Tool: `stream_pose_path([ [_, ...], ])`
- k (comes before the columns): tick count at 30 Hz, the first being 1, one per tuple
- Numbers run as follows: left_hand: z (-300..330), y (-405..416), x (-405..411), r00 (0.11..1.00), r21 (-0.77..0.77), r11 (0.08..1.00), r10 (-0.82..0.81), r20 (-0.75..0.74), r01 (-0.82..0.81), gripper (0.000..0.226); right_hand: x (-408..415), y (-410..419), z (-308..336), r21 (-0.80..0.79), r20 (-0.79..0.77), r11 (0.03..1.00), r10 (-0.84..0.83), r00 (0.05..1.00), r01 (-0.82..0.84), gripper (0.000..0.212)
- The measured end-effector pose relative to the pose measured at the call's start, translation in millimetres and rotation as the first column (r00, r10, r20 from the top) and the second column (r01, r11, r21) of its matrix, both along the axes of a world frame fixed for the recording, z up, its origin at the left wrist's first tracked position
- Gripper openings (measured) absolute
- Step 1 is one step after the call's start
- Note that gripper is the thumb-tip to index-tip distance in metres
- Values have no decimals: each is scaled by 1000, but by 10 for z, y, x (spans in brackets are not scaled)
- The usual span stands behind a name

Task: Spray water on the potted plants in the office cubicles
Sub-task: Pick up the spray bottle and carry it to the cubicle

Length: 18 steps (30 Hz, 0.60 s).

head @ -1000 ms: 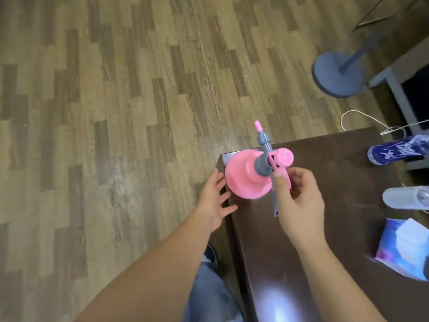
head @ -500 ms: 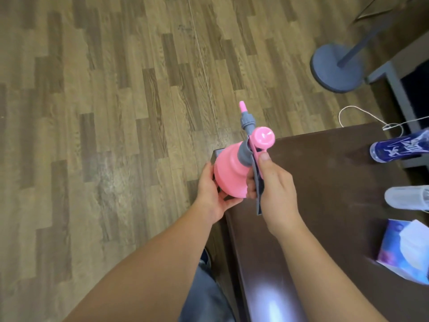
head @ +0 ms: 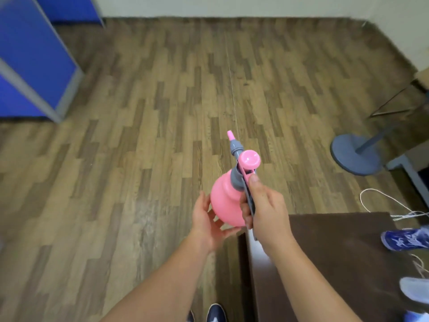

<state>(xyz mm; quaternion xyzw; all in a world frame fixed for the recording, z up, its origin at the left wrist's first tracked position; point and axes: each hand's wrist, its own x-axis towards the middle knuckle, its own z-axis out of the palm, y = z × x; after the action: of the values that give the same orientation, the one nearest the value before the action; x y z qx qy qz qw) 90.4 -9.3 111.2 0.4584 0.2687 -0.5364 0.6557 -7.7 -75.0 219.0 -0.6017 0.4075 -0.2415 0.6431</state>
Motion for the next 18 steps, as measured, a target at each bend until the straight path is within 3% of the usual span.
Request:
stream_pose_path([
  [9,1304,590,1031,963,-185,953,258,78,-240,58,1089,376,1367,-55,102,974,223,969,-218,65],
  [14,1695,1116,1717,909,-248,894,406,91,-374,55,1857,711,1904,-30,113,941,338,934,-337,58],
  [18,1901,1537,2334,882,-275,867,457,111,-415,65,2573,1062,2162,-39,118,902,431,895,-430,62],
])
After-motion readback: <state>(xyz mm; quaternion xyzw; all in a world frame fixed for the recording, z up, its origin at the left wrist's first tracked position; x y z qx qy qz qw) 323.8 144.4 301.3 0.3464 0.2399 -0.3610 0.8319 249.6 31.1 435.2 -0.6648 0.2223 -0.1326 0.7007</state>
